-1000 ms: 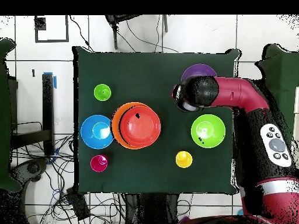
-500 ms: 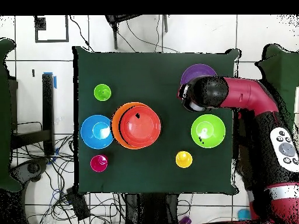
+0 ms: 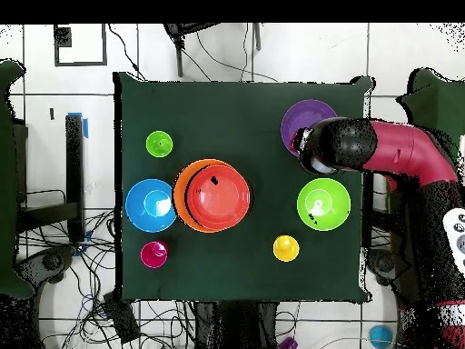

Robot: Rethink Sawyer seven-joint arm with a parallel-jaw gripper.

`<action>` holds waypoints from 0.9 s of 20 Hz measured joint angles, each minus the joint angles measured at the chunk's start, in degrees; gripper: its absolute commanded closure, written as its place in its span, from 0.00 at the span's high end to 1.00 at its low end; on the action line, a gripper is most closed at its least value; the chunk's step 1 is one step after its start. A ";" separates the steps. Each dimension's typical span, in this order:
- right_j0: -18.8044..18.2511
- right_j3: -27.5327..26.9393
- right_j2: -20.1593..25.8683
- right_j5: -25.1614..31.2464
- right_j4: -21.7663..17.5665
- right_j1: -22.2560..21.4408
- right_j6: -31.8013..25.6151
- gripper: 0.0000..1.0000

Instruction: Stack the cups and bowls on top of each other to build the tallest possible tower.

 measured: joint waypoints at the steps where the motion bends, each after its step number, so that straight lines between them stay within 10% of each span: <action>1: -0.08 0.02 0.02 -0.01 -0.01 -0.11 -0.04 1.00; 18: -1.10 4.25 0.06 -4.04 -1.51 -0.62 -0.06 1.00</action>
